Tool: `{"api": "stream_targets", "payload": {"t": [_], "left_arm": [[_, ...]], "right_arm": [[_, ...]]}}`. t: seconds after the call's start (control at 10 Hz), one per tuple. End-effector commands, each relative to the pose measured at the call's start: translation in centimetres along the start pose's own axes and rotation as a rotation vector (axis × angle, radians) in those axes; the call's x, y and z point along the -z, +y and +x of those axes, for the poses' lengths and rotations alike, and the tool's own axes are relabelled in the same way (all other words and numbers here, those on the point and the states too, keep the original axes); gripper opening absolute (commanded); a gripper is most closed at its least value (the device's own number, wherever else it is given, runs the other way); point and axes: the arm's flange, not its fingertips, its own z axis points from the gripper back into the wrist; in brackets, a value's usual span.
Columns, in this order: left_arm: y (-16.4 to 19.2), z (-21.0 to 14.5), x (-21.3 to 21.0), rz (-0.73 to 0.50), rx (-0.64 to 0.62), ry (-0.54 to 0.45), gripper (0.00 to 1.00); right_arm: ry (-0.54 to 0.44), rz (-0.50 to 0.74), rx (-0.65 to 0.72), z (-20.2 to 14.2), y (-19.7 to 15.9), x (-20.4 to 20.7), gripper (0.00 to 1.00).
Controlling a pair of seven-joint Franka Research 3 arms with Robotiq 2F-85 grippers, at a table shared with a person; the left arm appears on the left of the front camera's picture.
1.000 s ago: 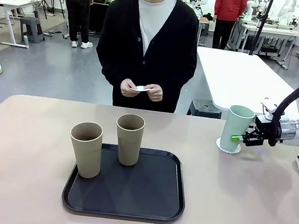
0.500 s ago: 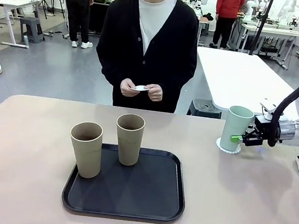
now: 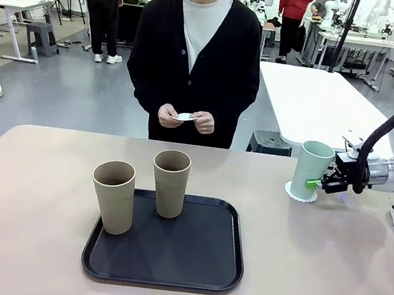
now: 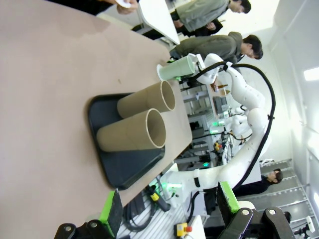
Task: Place coasters on the table and set cups on them.
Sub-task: Pick up one Reusable plastic cup and place it on a coaster set by the human.
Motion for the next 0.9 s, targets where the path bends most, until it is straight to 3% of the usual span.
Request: {"api": "stream_targets", "payload": {"t": [0.0, 0.8], "left_arm": [[-0.1, 0.1, 0.1, -0.008, 0.0, -0.008, 1.0], [-0.1, 0.1, 0.1, -0.008, 0.0, -0.008, 1.0]], "right_arm": [[0.043, 0.005, 0.028, 0.2, -0.5, -0.2, 1.0], [0.271, -0.086, 0.148, 1.5, 0.7, -3.1, 1.0]]}}
